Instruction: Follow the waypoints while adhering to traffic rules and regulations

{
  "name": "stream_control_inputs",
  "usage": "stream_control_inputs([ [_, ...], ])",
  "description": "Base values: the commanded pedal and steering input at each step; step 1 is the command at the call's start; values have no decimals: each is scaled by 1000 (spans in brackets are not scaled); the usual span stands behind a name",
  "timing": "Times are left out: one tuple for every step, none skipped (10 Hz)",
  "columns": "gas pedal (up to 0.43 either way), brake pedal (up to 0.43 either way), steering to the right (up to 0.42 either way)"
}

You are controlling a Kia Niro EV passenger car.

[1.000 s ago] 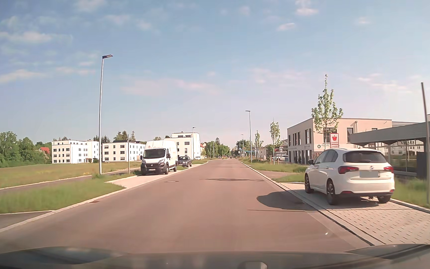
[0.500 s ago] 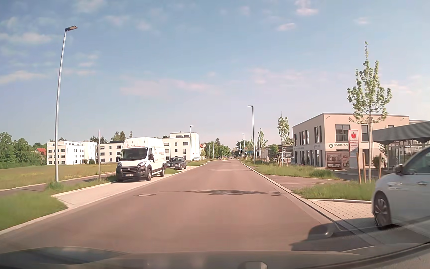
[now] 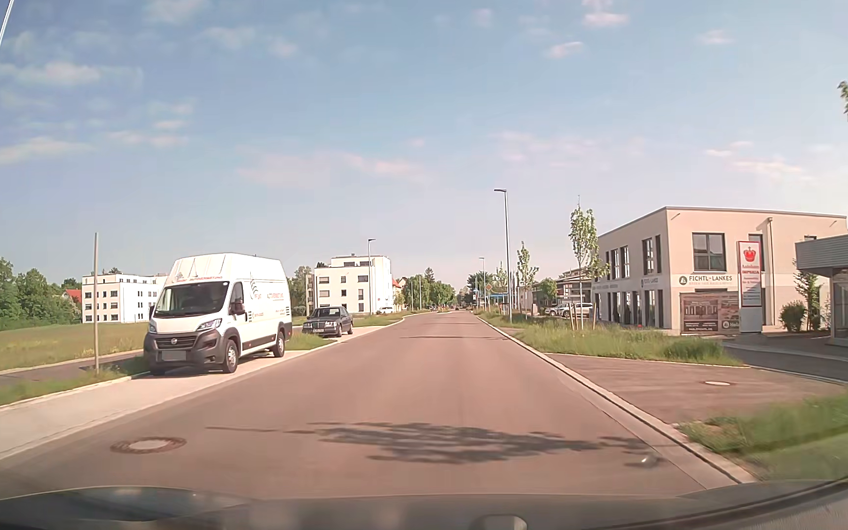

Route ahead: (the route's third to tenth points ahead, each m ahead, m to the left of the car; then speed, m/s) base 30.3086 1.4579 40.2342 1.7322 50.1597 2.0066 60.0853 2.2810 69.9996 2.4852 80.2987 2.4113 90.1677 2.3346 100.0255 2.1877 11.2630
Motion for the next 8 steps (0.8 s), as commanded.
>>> stream_control_inputs([
  [118,0,-3],
  [118,0,-3],
  [118,0,-3],
  [118,0,-3],
  [118,0,-2],
  [118,0,-2],
  [118,0,-1],
  [118,0,-1],
])
